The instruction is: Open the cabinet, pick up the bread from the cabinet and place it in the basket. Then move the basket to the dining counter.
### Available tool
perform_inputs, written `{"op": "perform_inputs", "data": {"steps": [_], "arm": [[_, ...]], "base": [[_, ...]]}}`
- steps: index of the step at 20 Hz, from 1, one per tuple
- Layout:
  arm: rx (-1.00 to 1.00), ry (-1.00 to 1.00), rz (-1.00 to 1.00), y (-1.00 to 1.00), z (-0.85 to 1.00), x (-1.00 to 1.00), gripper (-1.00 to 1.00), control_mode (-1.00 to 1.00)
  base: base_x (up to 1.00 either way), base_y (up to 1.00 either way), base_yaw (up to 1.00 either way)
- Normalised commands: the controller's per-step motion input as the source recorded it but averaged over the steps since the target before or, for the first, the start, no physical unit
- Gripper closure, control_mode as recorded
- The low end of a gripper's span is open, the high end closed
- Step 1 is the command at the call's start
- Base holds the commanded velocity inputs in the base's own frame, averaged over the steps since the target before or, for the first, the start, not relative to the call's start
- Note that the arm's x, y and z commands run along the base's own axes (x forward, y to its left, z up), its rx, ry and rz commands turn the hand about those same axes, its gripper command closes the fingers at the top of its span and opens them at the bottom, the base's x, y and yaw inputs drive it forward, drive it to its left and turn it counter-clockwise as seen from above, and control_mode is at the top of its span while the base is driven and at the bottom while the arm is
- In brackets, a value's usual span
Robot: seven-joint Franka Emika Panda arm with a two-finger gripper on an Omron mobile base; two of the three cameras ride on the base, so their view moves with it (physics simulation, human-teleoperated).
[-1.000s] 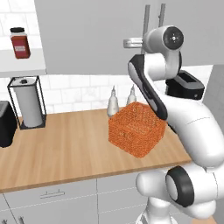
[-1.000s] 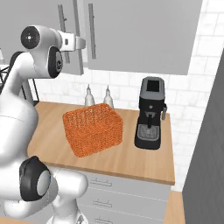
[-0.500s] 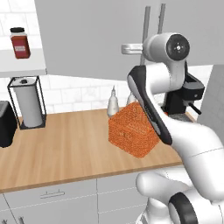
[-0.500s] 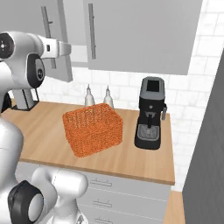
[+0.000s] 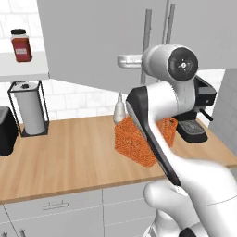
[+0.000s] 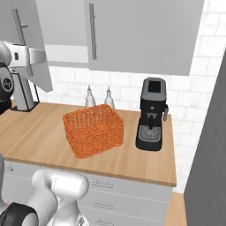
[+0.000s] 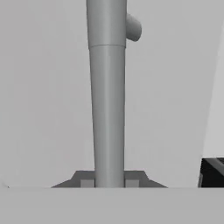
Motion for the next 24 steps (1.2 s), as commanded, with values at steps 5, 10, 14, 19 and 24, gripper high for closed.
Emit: {"op": "perform_inputs", "data": {"steps": [5,10,14,19,24], "arm": [[-0.03,0.04,-0.01,0.63,0.06,-0.92,-1.0,-1.0],[-0.04,0.07,0.0,0.08,-0.01,-0.39,-1.0,-1.0],[0.0,0.03,0.0,-0.48,-0.02,-0.49,-1.0,-1.0],[0.03,0.09,0.03,-0.42,-0.01,-0.44,-1.0,-1.0],[0.28,0.06,0.15,-0.9,0.0,0.05,-1.0,-1.0]], "base": [[0.0,0.0,0.0],[0.0,0.0,0.0],[0.0,0.0,0.0],[0.0,0.0,0.0],[0.0,0.0,0.0]]}}
